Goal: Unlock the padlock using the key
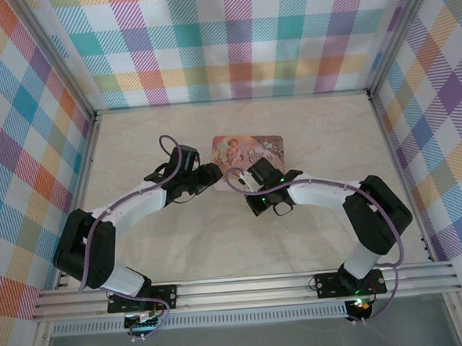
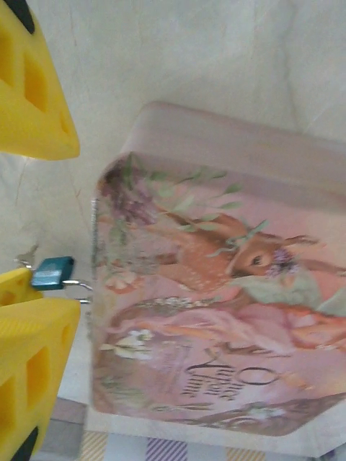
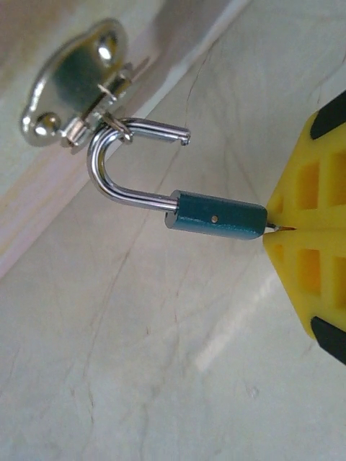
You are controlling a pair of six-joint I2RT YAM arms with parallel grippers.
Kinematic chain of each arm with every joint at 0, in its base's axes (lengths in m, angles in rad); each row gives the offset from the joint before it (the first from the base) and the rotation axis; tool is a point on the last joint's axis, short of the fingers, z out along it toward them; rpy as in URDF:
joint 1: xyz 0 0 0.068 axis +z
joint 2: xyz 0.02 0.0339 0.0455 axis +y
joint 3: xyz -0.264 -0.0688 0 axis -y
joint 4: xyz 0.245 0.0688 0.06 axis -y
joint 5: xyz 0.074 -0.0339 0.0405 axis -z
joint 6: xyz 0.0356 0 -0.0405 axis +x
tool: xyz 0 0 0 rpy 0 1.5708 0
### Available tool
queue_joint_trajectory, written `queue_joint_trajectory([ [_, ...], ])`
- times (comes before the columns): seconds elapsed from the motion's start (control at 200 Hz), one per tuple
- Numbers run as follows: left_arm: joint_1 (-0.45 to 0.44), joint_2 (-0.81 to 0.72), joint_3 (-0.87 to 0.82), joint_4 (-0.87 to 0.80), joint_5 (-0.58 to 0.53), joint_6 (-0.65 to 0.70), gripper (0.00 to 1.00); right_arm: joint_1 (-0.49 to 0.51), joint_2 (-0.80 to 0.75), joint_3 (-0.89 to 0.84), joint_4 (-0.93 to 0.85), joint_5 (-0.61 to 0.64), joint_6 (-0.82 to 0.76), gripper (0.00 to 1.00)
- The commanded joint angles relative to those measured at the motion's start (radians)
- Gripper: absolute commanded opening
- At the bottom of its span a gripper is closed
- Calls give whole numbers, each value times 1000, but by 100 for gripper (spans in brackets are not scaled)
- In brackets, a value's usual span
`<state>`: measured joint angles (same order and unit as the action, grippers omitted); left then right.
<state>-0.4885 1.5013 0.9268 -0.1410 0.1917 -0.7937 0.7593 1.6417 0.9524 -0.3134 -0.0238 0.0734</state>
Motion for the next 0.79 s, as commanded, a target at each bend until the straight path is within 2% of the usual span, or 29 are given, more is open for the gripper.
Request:
queue_joint_trajectory([
  [0.0,14,31,54,-13,-54,18,52,26,18,48,14,-43,-9,0],
  [0.23,19,83,90,-26,-71,34,48,29,-7,23,-10,23,-42,0],
  [0.605,27,68,47,-30,-100,45,44,29,-38,-18,-18,98,-108,0],
  [0.79,30,65,41,-19,-84,51,44,28,-47,-23,-15,95,-127,0],
])
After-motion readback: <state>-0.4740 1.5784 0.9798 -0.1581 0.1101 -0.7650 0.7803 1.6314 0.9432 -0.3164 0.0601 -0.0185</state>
